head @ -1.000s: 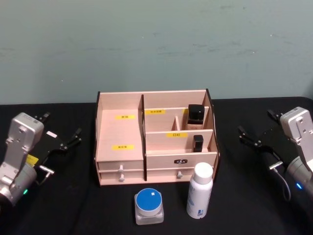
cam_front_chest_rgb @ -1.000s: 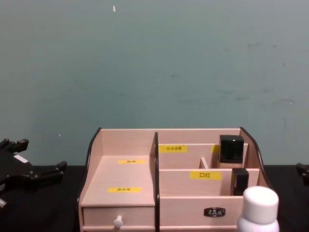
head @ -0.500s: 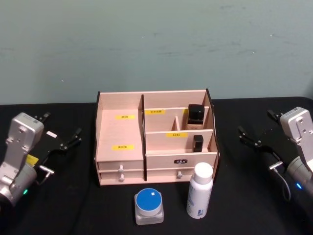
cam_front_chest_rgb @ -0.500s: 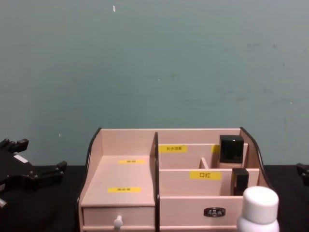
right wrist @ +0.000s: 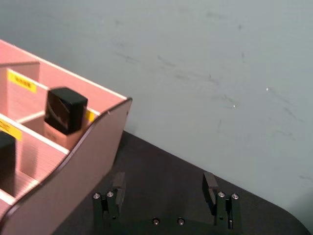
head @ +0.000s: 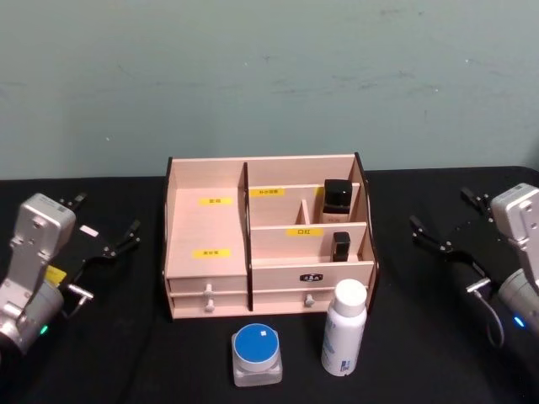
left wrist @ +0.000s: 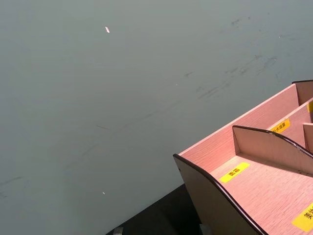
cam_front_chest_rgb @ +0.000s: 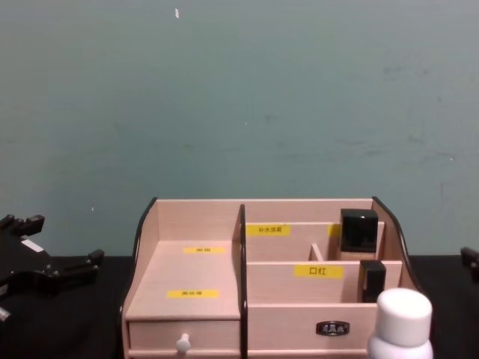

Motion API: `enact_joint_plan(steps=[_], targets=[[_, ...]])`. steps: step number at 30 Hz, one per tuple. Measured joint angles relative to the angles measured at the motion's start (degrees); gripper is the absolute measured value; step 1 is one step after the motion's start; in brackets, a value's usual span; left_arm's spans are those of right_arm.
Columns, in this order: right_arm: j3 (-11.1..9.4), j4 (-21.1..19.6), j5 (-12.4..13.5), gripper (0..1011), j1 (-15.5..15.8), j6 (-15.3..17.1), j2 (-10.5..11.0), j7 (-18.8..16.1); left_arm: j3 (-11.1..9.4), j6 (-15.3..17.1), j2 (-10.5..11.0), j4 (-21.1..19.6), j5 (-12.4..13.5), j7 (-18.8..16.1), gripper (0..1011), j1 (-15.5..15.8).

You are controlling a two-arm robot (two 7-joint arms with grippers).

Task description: Pick up the facial cleanser and watermelon frost from the table and place them into the tiered storage box.

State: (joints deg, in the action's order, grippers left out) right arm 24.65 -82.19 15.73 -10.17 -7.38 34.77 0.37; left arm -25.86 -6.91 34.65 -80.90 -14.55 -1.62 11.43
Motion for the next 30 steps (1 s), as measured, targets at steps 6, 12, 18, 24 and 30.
enact_joint_plan(steps=[6,12,18,24,30], targets=[[-2.48,-6.96,1.09,1002,3.45,0.28,2.18,-0.99,0.0,0.0,0.0,0.0,0.0,0.0,1010,0.0],[-5.49,-16.39,3.88,1002,7.86,0.89,4.87,-3.01,0.0,0.0,0.0,0.0,0.0,0.0,1010,0.0],[-7.89,-24.52,9.39,1002,12.19,1.79,6.98,-7.72,0.0,0.0,0.0,0.0,0.0,0.0,1010,0.0],[-9.47,-29.39,16.23,1003,15.98,2.63,8.15,-13.65,0.0,0.0,0.0,0.0,0.0,0.0,1010,0.0],[-9.76,-31.34,19.76,1002,18.06,4.35,8.58,-17.52,0.0,0.0,0.0,0.0,0.0,0.0,1010,0.0]])
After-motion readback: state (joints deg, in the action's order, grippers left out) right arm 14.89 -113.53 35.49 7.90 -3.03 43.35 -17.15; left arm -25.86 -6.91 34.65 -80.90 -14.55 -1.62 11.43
